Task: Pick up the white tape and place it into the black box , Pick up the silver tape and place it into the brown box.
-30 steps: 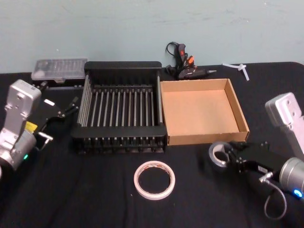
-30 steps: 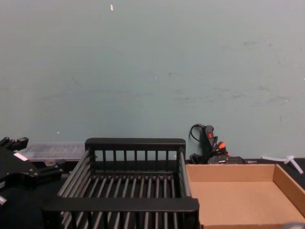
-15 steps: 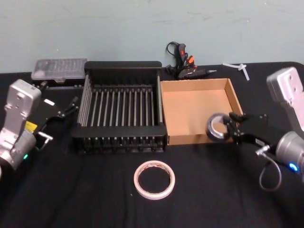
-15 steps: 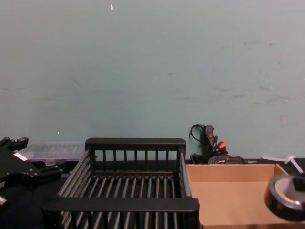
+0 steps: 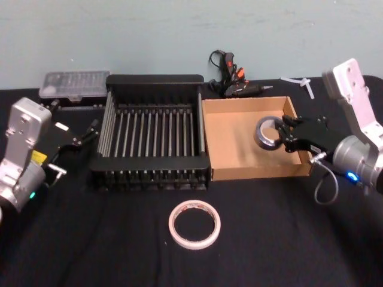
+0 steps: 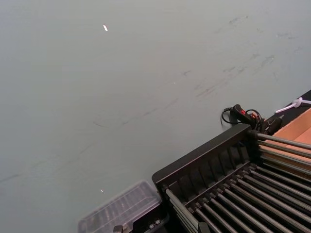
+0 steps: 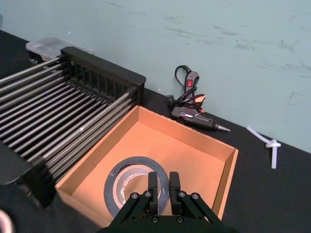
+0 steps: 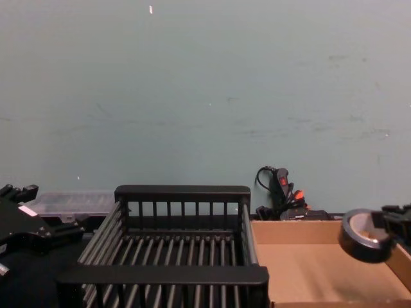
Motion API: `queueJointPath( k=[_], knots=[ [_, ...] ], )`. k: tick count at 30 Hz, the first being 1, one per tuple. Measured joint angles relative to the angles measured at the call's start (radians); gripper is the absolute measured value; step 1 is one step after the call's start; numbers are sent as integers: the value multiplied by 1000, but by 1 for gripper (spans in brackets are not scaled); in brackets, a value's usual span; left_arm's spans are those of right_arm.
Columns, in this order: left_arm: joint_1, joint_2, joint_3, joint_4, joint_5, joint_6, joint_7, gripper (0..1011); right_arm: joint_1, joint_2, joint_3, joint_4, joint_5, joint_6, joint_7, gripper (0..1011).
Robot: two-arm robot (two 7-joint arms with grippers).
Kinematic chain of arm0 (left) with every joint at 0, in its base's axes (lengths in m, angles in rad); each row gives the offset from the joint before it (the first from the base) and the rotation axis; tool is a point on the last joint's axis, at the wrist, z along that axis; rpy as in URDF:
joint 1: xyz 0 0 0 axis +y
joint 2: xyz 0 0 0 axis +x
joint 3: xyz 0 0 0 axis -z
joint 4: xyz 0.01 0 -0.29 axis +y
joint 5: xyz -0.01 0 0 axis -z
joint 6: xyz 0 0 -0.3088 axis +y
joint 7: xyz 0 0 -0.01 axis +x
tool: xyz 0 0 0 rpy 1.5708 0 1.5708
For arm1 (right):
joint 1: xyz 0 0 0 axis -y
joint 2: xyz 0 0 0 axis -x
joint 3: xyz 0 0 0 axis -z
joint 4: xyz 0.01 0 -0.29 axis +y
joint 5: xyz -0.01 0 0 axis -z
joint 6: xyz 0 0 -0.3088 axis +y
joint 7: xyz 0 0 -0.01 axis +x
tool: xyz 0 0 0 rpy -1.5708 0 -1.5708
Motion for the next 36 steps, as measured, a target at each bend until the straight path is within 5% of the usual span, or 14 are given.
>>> queueJointPath(
  k=[20, 36],
  knots=[
    [0, 0, 0, 0, 0, 0, 0, 1001, 199, -127, -63, 317, -67, -53, -16, 144],
    [0, 0, 0, 0, 0, 0, 0, 1001, 239, -176, -60, 417, -94, -60, -28, 144]
  ],
)
